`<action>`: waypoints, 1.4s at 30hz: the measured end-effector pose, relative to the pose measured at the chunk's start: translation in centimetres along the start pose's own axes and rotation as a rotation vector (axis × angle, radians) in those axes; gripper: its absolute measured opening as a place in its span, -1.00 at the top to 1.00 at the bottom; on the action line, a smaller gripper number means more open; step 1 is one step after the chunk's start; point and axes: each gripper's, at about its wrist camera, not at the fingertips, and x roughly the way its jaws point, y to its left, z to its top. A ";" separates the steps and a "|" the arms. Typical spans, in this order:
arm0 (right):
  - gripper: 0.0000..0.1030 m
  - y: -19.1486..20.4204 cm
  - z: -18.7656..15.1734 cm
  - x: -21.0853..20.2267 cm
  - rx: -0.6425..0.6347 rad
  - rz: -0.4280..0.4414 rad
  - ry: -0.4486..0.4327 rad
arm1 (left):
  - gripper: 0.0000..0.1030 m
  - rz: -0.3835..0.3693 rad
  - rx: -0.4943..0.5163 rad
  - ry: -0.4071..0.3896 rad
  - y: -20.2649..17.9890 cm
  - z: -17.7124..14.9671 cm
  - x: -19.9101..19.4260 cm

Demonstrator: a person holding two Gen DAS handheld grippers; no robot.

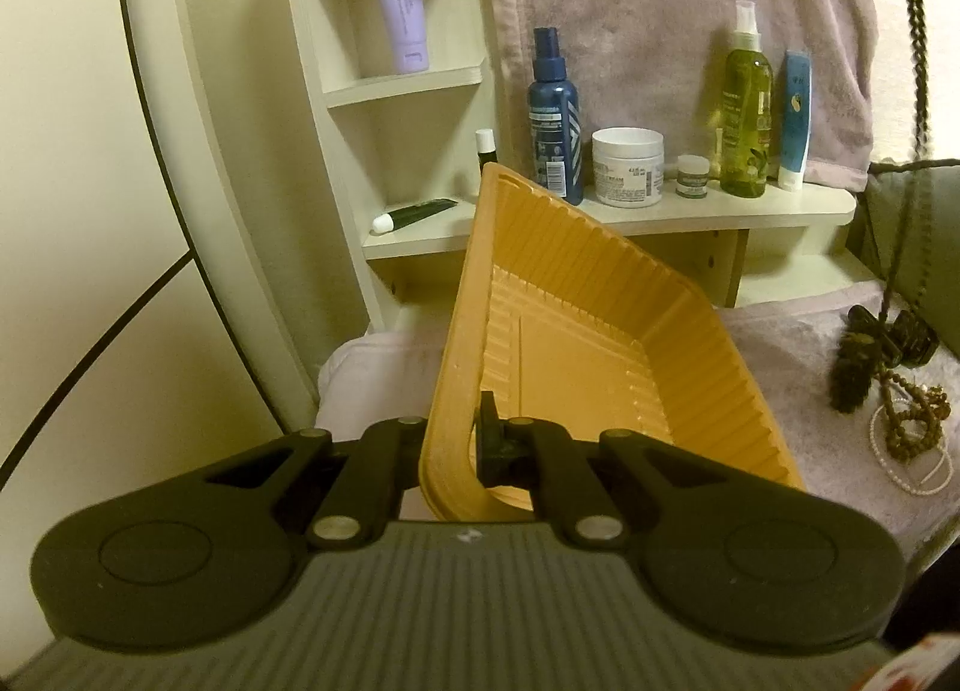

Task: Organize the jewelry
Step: 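Lower a long dark bead strand into tray with right gripper while left holds tray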

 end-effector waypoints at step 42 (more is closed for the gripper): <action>0.87 10.2 1.2 6.3 0.092 0.362 0.088 | 0.90 -0.022 -0.005 -0.004 0.0 0.2 0.1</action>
